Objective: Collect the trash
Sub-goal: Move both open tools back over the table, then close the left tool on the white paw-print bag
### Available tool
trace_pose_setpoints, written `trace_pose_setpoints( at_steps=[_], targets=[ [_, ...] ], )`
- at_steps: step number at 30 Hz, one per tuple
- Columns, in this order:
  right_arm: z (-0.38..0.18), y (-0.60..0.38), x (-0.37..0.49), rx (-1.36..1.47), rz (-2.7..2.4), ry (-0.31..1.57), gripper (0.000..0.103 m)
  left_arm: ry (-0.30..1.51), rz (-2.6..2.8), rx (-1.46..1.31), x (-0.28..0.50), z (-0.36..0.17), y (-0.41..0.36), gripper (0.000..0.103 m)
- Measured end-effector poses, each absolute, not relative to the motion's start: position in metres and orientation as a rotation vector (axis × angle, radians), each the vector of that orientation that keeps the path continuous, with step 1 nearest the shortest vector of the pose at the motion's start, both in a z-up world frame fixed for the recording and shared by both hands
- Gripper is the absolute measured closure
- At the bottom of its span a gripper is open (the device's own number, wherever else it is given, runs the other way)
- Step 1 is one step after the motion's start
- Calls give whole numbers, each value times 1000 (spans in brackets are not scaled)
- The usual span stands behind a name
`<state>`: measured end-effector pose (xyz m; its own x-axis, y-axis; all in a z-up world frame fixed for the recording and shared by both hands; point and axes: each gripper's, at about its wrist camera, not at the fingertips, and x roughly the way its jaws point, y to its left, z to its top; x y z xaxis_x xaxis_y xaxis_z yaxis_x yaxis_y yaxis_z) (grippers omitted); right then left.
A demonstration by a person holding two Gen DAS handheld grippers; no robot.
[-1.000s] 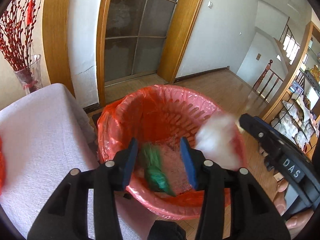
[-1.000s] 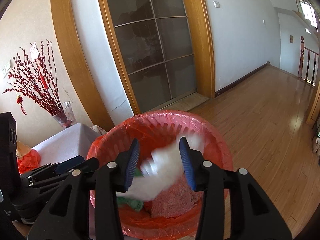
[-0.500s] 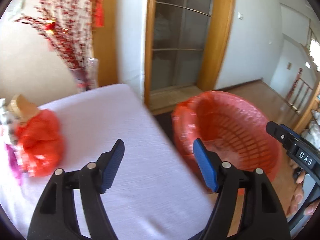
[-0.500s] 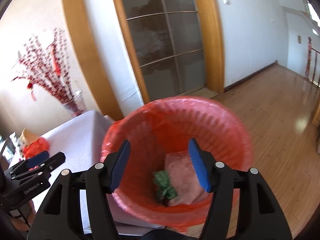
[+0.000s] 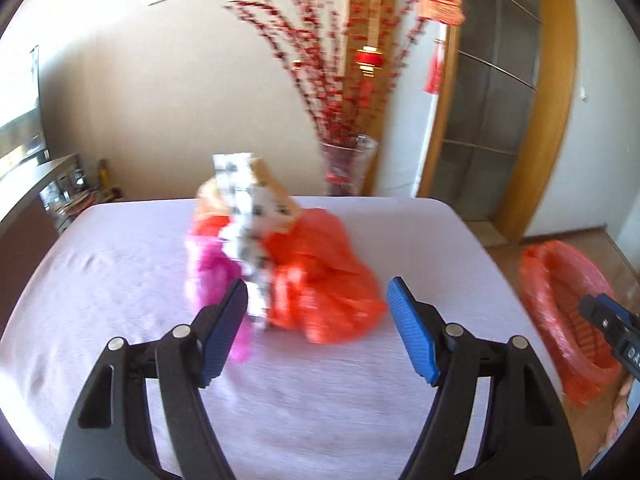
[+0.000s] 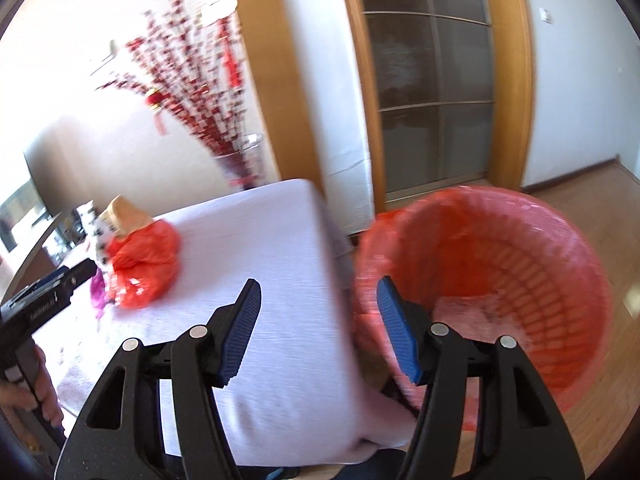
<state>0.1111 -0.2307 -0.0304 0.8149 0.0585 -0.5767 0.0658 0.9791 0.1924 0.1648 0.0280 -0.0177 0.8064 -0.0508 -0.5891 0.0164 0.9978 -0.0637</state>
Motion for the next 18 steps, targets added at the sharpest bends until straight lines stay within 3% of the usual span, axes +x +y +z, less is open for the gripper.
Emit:
trace_pose_setpoints(
  at_steps=[6,18],
  targets=[
    [-32,-199,120,171,61,637,42,632,38,-122,188,-21,68,42],
    [-45,-197,129,171,62,685,42,725,51,-100,236,-38,66,53]
  ],
)
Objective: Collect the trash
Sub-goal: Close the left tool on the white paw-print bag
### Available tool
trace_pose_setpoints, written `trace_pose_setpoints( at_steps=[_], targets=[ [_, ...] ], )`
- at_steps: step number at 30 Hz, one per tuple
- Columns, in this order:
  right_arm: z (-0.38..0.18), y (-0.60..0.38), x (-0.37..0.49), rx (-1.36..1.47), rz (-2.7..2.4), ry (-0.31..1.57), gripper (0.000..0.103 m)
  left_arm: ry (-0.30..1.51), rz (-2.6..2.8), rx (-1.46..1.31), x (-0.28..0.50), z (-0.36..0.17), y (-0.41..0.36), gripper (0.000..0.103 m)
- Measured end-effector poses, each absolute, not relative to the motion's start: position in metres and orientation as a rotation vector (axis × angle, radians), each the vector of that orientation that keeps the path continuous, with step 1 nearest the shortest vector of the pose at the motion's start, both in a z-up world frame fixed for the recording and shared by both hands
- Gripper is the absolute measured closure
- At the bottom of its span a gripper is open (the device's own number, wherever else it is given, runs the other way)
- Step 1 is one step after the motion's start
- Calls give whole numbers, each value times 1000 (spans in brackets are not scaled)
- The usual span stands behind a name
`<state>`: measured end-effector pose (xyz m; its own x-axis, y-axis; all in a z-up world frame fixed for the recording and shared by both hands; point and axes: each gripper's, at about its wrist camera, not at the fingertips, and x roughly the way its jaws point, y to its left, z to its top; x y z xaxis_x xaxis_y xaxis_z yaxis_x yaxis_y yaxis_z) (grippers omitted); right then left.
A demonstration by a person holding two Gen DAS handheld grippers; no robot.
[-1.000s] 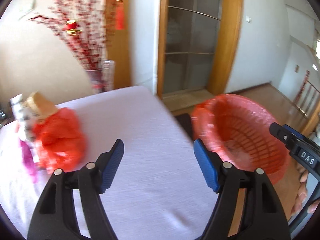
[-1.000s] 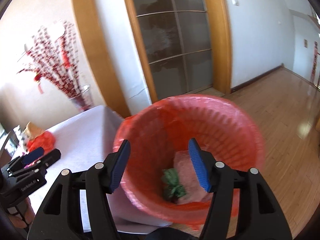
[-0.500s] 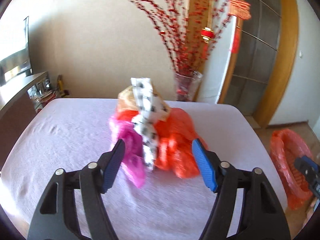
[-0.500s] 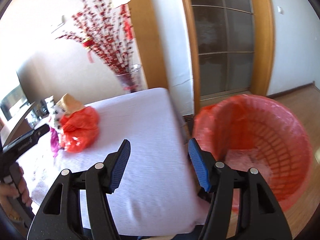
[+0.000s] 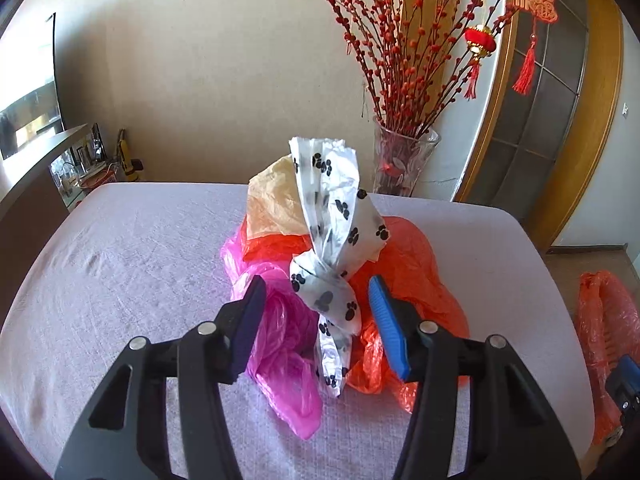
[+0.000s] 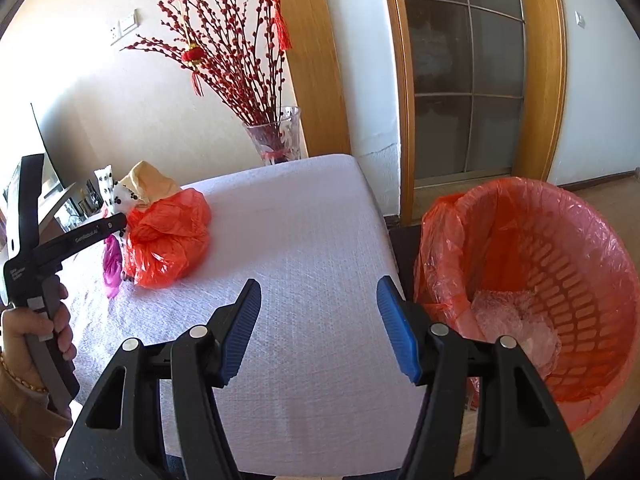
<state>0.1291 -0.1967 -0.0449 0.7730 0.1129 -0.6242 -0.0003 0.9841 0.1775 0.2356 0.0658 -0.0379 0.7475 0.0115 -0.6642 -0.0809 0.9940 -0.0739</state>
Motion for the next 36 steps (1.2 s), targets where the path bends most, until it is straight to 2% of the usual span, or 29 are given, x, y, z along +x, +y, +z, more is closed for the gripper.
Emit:
trace_pose_setpoints(
  at_steps=[6,9,26,36],
  targets=[
    [-48,-194,131,173,68,695,42,767,26,-107,246,-47,65,80],
    [-47,-190,131,169,74,694,42,756,5,-115,242,-48,66,85],
    [-40,-116,149,69,236,687,42,600,-4,-282,160,-10,139,86],
    [-29,-67,171,17,316,666,45,579,104,-279,145,-9,187,86]
  ],
)
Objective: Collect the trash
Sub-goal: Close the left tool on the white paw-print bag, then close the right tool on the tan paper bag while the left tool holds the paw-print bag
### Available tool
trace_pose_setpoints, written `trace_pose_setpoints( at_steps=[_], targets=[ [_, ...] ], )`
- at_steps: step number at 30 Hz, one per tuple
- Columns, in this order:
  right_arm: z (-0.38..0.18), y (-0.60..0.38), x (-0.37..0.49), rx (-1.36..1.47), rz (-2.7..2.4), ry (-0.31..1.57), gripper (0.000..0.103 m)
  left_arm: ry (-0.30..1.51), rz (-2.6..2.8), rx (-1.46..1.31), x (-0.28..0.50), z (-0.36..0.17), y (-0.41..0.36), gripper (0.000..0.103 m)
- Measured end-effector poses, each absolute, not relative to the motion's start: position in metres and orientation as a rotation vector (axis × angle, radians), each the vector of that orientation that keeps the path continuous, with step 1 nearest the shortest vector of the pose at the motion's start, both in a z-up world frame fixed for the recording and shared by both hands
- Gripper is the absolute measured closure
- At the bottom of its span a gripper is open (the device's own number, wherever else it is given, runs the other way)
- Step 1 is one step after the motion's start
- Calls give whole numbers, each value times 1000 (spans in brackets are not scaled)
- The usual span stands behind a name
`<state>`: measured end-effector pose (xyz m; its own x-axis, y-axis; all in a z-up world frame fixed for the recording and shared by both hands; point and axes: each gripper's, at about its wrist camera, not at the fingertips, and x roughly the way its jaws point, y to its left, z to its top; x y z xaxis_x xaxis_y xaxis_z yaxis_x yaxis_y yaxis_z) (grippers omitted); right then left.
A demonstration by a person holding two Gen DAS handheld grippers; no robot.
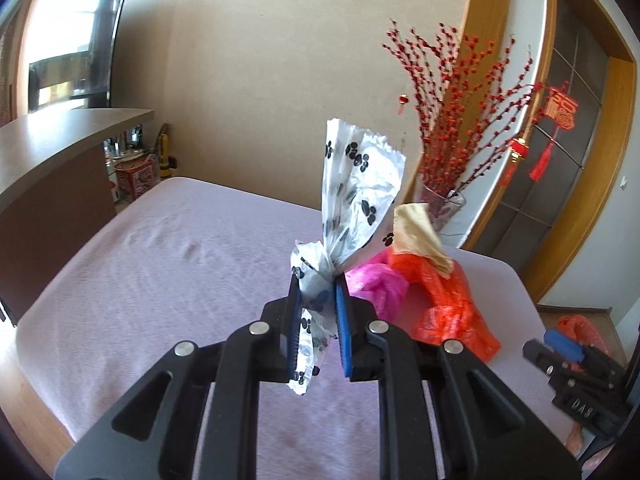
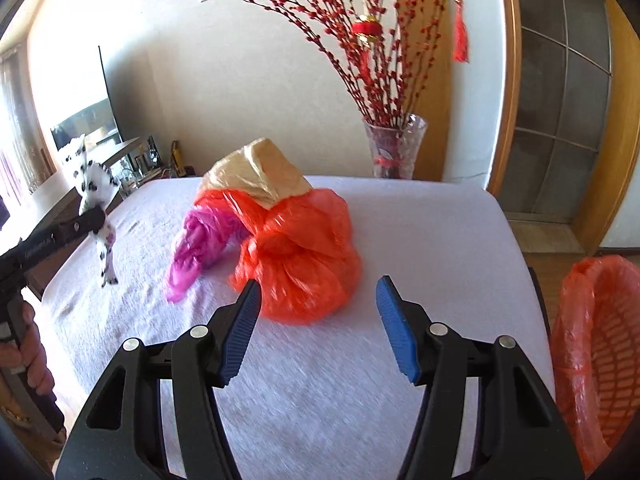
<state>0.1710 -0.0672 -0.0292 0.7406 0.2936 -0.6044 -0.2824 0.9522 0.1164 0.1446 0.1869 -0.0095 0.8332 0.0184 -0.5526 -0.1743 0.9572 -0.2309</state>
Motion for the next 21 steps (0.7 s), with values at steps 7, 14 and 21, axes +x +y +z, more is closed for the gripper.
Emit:
trace_pose_setpoints(
  at_steps=[7,14,21],
  targets=[
    [-7,-23,218,37,376,636,61,582,166,-297,146,-11,217,86],
    [-6,19,276,53,400,673,74,586,185,-288,158,-14,233,86],
    [-24,34,303,52,405,749,86,604,175,-271,171,-21,236,86]
  ],
)
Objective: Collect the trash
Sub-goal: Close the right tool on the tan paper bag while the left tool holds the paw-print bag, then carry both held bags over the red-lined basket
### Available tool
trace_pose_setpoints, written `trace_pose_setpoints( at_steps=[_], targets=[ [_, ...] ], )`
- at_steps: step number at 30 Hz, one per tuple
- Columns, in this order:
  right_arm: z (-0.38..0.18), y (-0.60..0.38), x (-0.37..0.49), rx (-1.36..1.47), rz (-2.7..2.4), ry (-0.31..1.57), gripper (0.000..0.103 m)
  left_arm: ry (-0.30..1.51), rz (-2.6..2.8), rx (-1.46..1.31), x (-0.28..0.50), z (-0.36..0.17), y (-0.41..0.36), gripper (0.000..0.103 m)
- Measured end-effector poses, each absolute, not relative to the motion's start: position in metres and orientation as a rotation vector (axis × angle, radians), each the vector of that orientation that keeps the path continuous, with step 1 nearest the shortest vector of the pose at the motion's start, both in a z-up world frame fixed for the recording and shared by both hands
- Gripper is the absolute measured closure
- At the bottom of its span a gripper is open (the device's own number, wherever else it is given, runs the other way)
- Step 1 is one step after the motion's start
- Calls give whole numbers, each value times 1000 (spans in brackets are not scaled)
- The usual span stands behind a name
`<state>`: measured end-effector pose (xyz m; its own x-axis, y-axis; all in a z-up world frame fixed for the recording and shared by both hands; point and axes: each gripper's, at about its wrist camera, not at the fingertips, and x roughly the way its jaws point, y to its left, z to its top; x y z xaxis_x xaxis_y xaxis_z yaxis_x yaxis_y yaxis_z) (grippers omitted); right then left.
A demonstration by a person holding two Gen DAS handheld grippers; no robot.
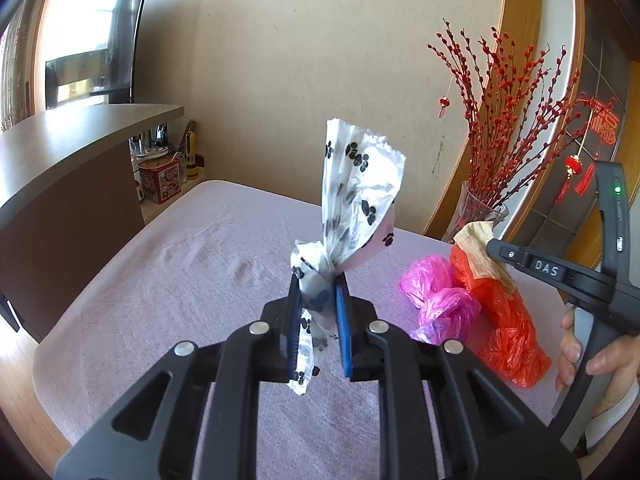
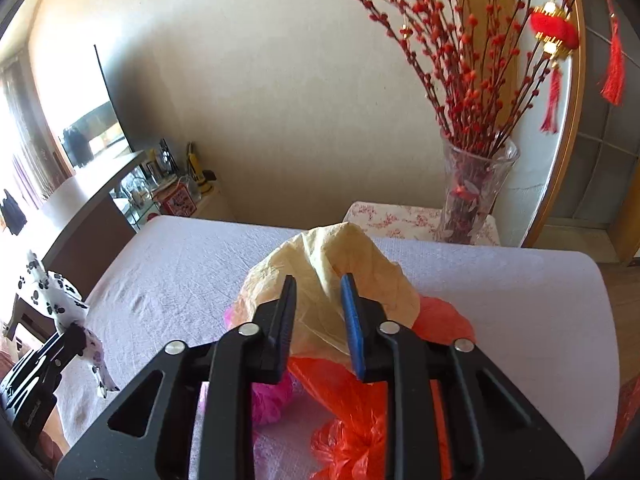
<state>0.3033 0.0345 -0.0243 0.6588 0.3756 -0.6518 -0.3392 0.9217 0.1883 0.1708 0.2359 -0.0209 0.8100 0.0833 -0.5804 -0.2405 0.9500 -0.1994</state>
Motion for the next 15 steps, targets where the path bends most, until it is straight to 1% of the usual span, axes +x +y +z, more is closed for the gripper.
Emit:
trace_pose_setpoints(
  at_steps=[2,4,8,15],
  targets=[
    [-31,37,310,39,409,772,97,607,171,-267,172,-22,235,86],
    [-35,34,305,27,421,774,101,608,170,-266,172,-24,234,86],
    [-31,16,284,33,420,730,101,612,165,-264,172,-24,229,86],
    [-6,-35,252,114,401,648,102,605,122,-250,171,-16,208,86]
  ],
)
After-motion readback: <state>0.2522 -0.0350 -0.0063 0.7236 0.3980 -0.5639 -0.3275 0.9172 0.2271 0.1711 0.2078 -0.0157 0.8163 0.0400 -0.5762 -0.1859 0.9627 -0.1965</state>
